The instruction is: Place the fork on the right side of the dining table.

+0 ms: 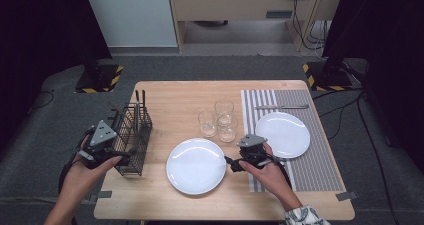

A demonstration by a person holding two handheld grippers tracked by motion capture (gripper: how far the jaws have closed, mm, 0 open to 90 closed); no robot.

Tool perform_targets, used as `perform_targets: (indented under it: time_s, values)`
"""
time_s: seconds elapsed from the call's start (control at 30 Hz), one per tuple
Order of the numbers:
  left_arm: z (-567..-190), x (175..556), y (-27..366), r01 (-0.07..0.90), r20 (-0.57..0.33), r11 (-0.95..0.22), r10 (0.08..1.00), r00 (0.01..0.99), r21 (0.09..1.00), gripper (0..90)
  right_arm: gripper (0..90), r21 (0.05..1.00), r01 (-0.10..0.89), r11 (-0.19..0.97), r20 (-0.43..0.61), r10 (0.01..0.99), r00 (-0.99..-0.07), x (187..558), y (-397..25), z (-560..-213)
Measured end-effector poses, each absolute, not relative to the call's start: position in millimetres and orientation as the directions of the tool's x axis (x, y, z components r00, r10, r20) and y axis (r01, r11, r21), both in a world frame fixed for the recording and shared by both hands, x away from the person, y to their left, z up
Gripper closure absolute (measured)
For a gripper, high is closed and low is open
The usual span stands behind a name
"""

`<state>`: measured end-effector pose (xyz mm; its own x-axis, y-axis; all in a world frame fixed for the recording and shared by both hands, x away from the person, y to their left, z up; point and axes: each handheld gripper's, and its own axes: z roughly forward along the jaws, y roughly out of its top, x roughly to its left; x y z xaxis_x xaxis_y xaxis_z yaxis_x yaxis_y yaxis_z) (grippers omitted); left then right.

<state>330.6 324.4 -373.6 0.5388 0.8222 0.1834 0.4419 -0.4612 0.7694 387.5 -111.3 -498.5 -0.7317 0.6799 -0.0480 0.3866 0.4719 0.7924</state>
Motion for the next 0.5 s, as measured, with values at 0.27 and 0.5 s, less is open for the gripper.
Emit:
perform_targets:
  time_s: [0.27,0.5]
  values:
    - [-369.2,336.8,340.5,0.457,0.17,-0.434,0.842,0.511,0.777,7.1,8.9,0.793,0.389,0.469,-0.045,0.681,-0.731,387.0,-111.9,-497.8]
    - [-364.5,343.8,355.1,0.474,0.166,-0.408,0.866,0.472,0.781,7.1,8.9,0.792,0.389,0.47,-0.045,0.68,-0.731,386.8,-112.5,-497.9]
